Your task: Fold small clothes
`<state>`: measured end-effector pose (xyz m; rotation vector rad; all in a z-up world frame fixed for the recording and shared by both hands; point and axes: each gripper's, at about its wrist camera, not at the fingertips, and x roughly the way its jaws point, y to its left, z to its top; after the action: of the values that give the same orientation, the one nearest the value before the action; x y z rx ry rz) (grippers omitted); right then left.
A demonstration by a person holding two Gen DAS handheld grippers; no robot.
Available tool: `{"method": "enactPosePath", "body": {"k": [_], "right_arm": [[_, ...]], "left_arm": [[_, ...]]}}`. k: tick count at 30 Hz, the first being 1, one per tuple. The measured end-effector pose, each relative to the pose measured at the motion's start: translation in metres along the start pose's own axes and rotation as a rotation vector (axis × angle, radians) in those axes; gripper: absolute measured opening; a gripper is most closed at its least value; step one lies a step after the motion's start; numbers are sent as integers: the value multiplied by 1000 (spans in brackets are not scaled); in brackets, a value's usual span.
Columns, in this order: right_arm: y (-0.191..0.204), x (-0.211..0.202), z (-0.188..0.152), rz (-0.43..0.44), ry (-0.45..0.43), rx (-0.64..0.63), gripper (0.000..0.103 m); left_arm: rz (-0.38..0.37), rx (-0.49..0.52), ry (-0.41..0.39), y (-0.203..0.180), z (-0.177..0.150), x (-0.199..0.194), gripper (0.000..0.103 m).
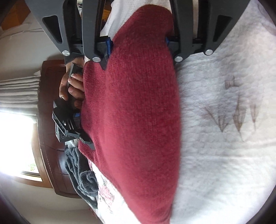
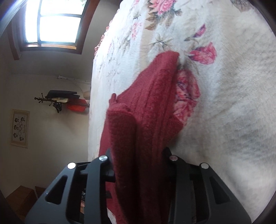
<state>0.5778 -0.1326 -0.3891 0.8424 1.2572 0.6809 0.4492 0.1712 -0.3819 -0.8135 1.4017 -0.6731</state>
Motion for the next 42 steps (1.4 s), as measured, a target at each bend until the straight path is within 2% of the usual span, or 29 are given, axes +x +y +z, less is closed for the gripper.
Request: {"method": "enactPosePath", "body": {"k": [12, 22, 33, 38, 42], "right_arm": [[49, -3, -20, 29, -24, -37, 29], [115, 18, -48, 90, 9, -90, 29], [166, 71, -103, 142, 104, -107, 29], [168, 98, -133, 117, 172, -116, 29], [157, 123, -157, 83, 230, -103, 29]], "left_arm": [[-3, 61, -88, -23, -7, -54, 38], [8, 84, -173, -27, -46, -123, 37], [31, 41, -237, 8, -109, -189, 37], [46, 14, -244, 37, -145, -199, 37], [57, -21, -239, 68, -171, -192, 37]]}}
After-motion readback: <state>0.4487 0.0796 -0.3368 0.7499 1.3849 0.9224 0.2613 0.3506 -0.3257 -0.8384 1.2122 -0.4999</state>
